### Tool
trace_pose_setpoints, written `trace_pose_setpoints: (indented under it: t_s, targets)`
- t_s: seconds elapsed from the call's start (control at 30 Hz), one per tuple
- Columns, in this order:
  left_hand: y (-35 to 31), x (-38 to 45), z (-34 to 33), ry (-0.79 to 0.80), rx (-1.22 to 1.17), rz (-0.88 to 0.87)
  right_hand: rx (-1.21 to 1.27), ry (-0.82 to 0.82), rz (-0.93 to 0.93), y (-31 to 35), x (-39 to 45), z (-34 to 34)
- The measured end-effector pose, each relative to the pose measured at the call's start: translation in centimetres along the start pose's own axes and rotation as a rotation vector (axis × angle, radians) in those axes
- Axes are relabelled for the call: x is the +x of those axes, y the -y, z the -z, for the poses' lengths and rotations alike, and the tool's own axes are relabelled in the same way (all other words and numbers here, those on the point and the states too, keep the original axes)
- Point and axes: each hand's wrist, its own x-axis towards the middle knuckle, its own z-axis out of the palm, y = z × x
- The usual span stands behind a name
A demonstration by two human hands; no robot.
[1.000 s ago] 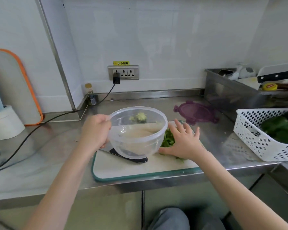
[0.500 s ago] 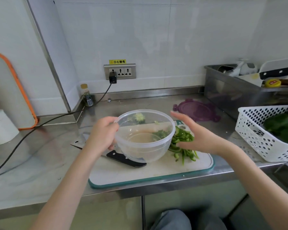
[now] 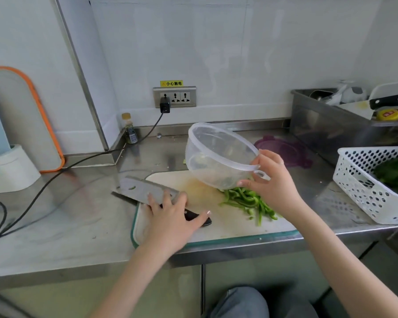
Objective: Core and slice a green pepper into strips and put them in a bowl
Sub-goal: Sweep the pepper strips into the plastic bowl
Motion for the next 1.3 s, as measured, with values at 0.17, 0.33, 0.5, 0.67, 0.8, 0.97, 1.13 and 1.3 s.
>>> trace_pose_setpoints:
  t_s: [0.17, 0.33, 0.5, 0.67, 0.8, 0.97, 1.13, 1.3]
  targets:
    - [4.2, 0.8, 0.9, 0.062, -0.136, -0.226, 0.039, -0.035, -0.033, -1.3, -1.0, 0.4]
    - [5.8, 0.4, 1.9, -0.080, -0.119, -0.366, 0.062, -0.100, -0.033, -1.2, -1.2, 0.3]
    - [0.4, -2.4, 0.1, -0.060, 0.239, -0.620, 0.003, -0.173, -0.004, -1.0, -1.5, 0.8]
    - [-0.2, -1.9, -1.1, -0.106, 0.180, -0.618, 0.024, -0.152, -0.017, -1.3, -2.4, 1.5]
    - [0.0, -2.2, -0.9, -0.051, 0.073, -0.577, 0.015, -0.160, -0.003, -1.1, -2.9, 1.7]
    - [0.7, -4.1, -0.9, -0.029, 0.115, -0.603, 0.031, -0.143, 0.007, -0.9, -3.2, 1.2]
    - [0.1, -5.2, 0.4, -0.272, 0.093, -0.636, 0.115, -0.100, 0.035, 1.0, -3.1, 0.7]
    - [0.1, -8.8, 5.5, -0.040, -1.482, -0.063, 0.017, 0.086, 0.073, 2.1, -4.9, 1.4]
